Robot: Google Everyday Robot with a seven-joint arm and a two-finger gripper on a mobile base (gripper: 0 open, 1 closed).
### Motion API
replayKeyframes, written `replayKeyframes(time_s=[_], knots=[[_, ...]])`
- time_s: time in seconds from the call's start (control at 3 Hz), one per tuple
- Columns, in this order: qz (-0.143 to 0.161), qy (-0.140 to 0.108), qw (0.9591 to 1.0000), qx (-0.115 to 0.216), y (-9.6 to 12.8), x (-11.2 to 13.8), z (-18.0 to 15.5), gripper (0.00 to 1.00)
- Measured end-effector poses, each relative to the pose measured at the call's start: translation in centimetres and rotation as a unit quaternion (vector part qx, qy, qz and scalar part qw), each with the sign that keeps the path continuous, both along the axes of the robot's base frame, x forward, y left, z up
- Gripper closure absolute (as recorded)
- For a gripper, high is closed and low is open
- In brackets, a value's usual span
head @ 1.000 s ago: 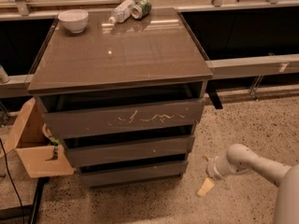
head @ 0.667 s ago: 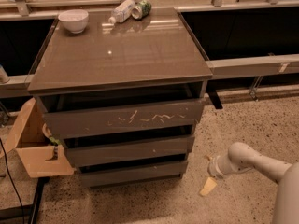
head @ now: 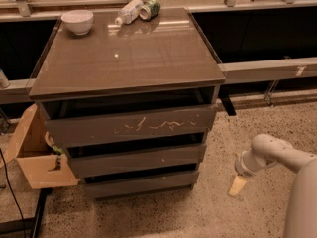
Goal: Close bottom drawer
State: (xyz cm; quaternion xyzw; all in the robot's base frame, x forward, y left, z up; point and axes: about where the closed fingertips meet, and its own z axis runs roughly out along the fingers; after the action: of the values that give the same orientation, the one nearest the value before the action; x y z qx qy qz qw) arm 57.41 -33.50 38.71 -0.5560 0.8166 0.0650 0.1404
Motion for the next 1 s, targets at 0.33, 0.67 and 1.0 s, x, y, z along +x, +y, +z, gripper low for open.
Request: replayKeyframes(time_s=[0.33,0.67,1.0], knots=[[-0.004,-0.027,0.9981,-0.055,-3.1,2.2,4.5,0.0],[-0.021,-0.093,0.9933,-0.066,-5.5,4.3,9.5,0.0],[-0.054,-0.177,0.982,-0.037,-8.2,6.1,13.5,0.0]])
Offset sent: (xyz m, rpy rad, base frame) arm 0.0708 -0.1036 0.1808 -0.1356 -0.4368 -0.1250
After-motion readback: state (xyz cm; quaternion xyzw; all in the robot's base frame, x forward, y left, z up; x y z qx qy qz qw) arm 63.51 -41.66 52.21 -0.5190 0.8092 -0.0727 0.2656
